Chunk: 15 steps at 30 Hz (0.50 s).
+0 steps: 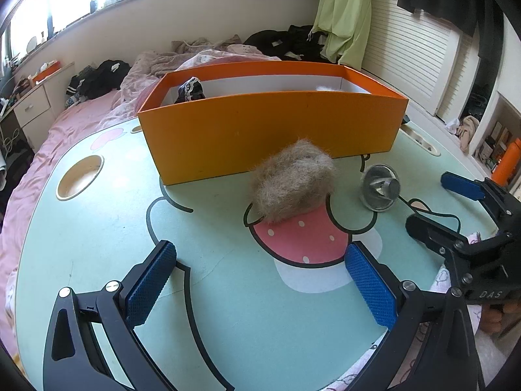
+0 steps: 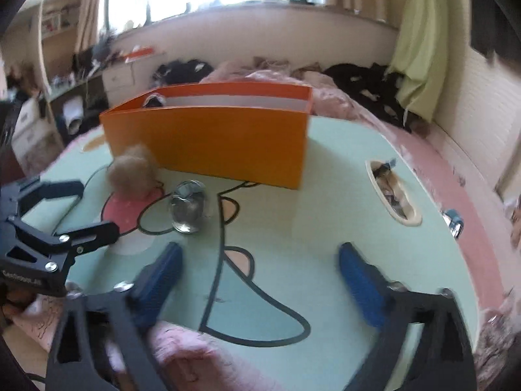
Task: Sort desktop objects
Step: 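Lift the silver cup out and set it beside the fur ball, then reach into the box and grasp the black lace doll with the left gripper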
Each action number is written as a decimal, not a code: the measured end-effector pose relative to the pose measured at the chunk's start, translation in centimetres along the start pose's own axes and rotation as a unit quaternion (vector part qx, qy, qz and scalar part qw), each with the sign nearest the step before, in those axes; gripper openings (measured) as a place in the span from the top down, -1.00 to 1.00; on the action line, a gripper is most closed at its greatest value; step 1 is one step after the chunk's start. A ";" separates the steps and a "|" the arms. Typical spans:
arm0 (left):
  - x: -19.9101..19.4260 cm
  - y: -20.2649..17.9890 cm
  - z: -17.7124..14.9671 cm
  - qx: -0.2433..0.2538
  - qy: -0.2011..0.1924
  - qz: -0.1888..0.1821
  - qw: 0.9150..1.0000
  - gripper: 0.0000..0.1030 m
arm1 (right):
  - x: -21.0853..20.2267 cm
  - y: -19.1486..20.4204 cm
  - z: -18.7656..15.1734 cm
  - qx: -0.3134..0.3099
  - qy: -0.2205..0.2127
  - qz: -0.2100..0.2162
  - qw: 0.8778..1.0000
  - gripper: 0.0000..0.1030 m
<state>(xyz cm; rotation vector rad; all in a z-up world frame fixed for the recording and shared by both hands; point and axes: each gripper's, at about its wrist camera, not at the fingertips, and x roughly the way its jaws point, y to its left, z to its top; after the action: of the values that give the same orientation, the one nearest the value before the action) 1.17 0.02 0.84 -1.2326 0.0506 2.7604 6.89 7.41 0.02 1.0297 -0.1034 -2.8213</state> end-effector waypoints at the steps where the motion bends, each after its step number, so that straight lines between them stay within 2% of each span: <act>1: 0.0 0.0 0.0 0.000 0.000 0.000 1.000 -0.99 | 0.0 -0.1 -0.2 0.001 -0.004 0.002 1.000 -0.99; 15: -0.1 0.1 0.0 -0.002 0.000 0.001 1.000 -0.99 | 0.0 -0.4 -0.5 0.000 -0.015 0.002 1.000 -1.00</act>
<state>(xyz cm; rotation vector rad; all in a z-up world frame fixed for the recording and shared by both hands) 1.22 -0.12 0.96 -1.2328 0.0462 2.7636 7.12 7.79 -0.40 0.9866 -0.1078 -2.8338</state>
